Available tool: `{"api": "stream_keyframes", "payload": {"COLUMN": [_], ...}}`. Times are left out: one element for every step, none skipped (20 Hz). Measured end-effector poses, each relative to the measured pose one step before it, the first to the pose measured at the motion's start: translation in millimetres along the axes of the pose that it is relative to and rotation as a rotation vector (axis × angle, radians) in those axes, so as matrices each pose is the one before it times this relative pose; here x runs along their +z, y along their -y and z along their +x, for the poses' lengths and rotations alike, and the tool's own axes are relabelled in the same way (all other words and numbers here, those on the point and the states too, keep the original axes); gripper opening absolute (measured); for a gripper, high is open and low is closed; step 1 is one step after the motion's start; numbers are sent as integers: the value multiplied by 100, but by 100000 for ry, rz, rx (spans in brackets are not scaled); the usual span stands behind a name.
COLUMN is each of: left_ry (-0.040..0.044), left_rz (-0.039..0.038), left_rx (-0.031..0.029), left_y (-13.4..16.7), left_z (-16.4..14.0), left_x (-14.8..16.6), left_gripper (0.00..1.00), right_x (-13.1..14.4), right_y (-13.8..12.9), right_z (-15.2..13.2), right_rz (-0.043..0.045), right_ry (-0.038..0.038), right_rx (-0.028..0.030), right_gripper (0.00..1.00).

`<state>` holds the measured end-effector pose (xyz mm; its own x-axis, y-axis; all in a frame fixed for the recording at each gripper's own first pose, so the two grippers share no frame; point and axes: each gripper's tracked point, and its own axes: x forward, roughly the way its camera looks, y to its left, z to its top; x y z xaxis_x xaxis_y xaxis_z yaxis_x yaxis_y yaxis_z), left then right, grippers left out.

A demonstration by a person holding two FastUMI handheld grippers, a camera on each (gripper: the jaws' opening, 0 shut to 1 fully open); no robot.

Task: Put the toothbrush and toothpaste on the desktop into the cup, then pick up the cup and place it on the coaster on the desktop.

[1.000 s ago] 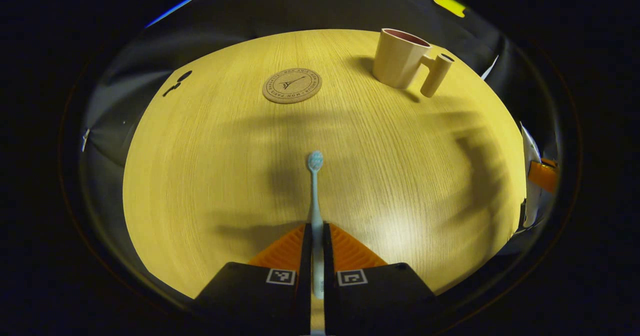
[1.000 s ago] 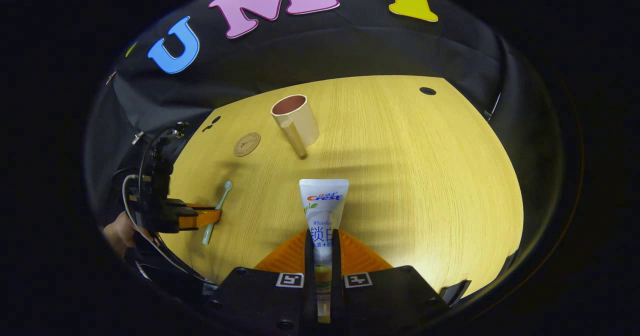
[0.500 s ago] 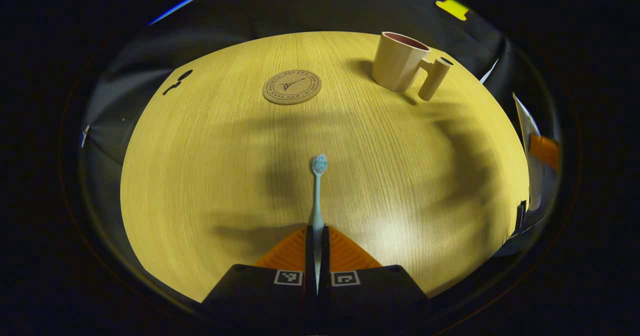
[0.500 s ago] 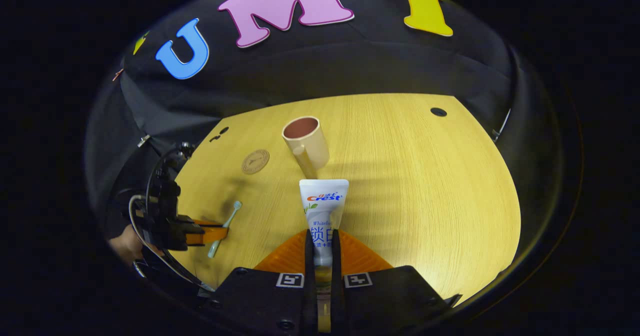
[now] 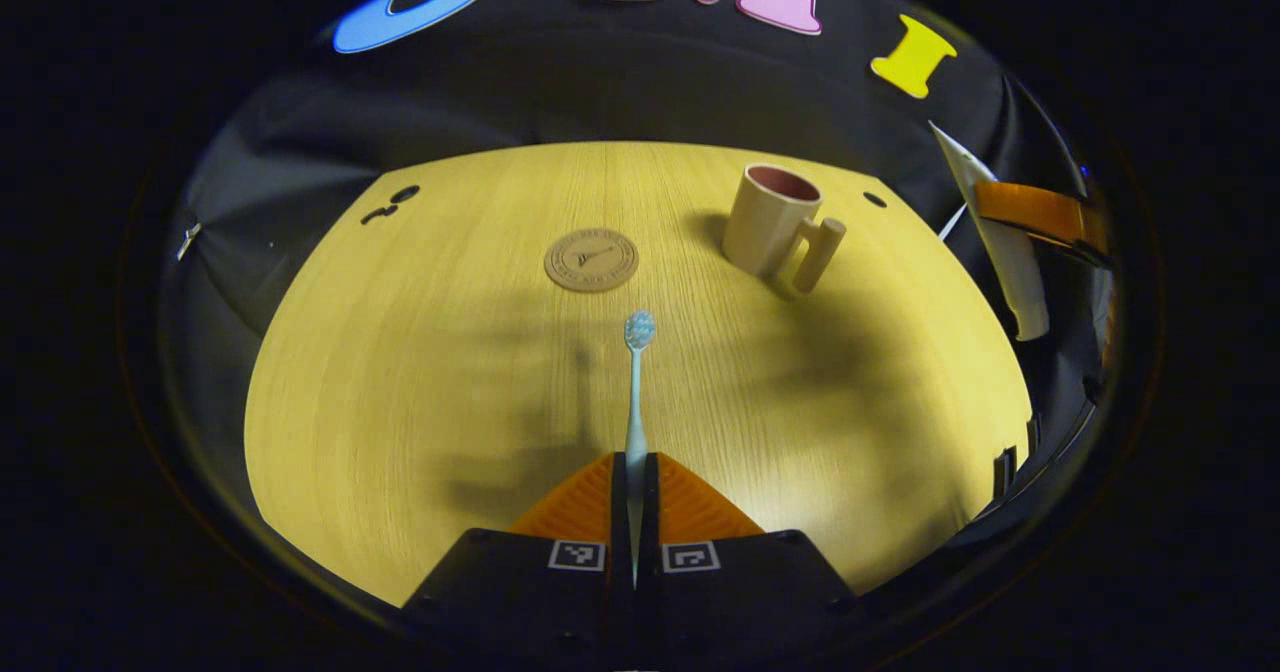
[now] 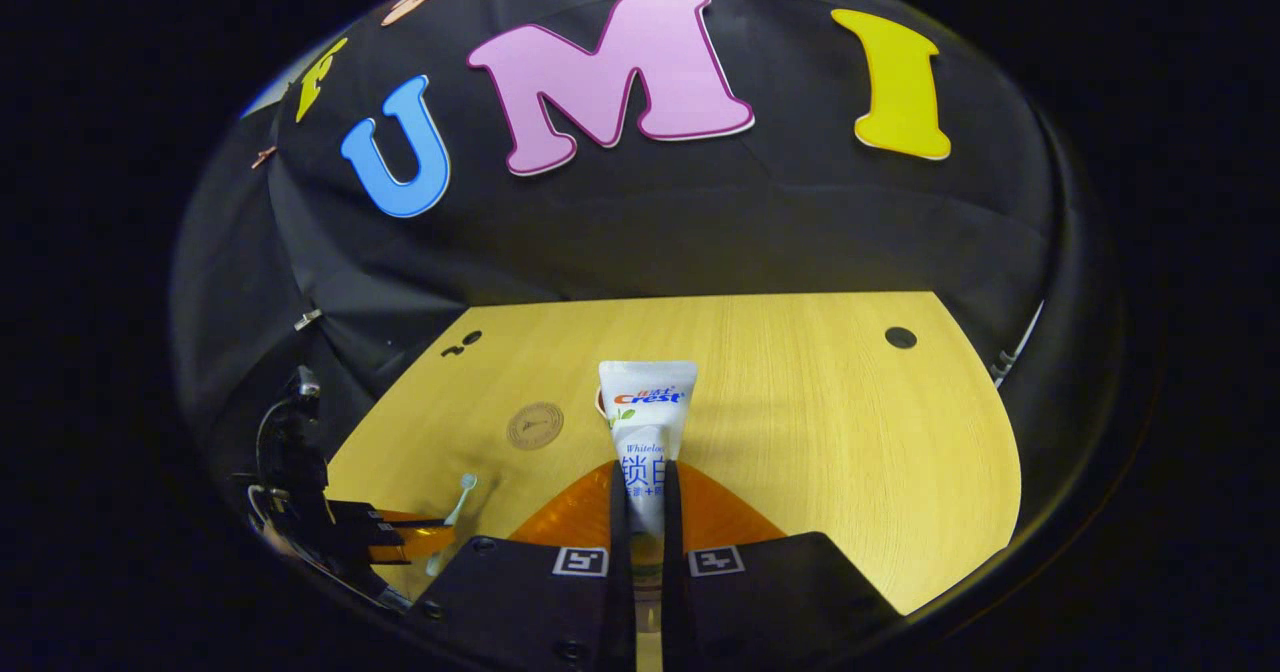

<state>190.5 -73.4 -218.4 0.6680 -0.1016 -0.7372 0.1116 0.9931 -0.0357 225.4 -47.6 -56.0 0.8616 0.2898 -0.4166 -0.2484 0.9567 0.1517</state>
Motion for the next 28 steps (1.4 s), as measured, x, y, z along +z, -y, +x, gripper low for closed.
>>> {"api": "stream_keyframes", "payload": {"left_ry": [2006, 2074, 2105, 2425, 2397, 2224, 1806, 2158, 3938, 2674, 2137, 1910, 1614, 1300, 1341, 1181, 1514, 931, 311, 382, 223, 20, -87, -132, -191, -404, -241, -169], "left_rz": [-1529, -1440, -1090, -824, -618, -547, -478, -266, -164, -388, -618, -938, -1363, -1756, -1775, -1507, -1375, -1485, -1635, -1282, -883, -461, -29, 433, 767, 595, 408, -67], "left_rx": [-518, -767, -686, -153, -86, -324, -488, -61, 639, 698, 1076, 218, -443, -949, -966, -572, 58, -94, -15, 782, 220, 156, -6, -436, -204, -273, 325, -144], "left_y": [214, 175, 85, -21, 41, 159, 204, 71, -249, -132, -321, -101, 203, 121, 234, 19, -99, 52, 59, -36, 252, 233, 217, 279, 314, 244, 152, 238], "left_z": [-518, -542, -659, -610, -417, -407, -275, -295, -132, -12, -248, -117, -82, -137, -39, 41, 215, 152, 215, 212, 356, 190, 149, 140, 271, 302, 263, 203], "left_x": [453, 599, 579, 661, 605, 513, 327, 438, 585, 448, 200, 283, 286, 274, 129, 112, 125, 103, -193, 95, -50, 6, 33, -29, -64, -94, -134, -38], "left_gripper": [7, 7, 7, 7, 7, 7, 6, 6, 7, 7, 6, 6, 6, 7, 7, 6, 6, 7, 7, 6, 6, 6, 6, 6, 6, 6, 6, 6], "right_x": [865, 998, 906, 1085, 1080, 890, 884, 780, 556, 644, 301, 24, -268, -400, -584, -533, -497, -408, -455, -447, -532, -470, -570, -681, -640, -614, -626, -570], "right_y": [-333, -341, -276, -499, -520, -491, -306, -410, -139, 157, 271, 168, 135, 138, 131, 321, 408, 254, 161, 235, 309, 218, 104, 214, 218, 89, 60, -101], "right_z": [262, 377, 452, 479, 463, 544, 362, 674, 821, 853, 882, 951, 797, 844, 814, 1002, 793, 798, 714, 696, 571, 547, 493, 478, 399, 347, 222, 206], "right_rz": [-832, -427, 140, -47, -604, -1026, -1042, -702, -76, 744, 510, -11, 135, 560, 636, 482, 717, 933, 723, -393, -872, -471, 6, -306, -635, -425, -174, -88], "right_ry": [2095, 2559, 3469, 4018, 3524, 3366, 3045, 2672, 2471, 3402, 2618, 1775, 759, -59, -224, -249, 439, 433, 330, 198, 295, 209, -120, -426, -372, -349, -644, -692], "right_rx": [1061, 682, 695, 1287, 1114, 1103, 1318, 1336, 392, -749, -313, -407, -142, 241, 350, -241, -607, -515, -299, -222, -238, 232, 444, -160, -400, 61, 56, 269], "right_gripper": [14, 14, 14, 14, 14, 14, 14, 13, 14, 14, 14, 14, 14, 14, 14, 14, 14, 14, 14, 14, 14, 14, 14, 14, 14, 14, 14, 14]}}
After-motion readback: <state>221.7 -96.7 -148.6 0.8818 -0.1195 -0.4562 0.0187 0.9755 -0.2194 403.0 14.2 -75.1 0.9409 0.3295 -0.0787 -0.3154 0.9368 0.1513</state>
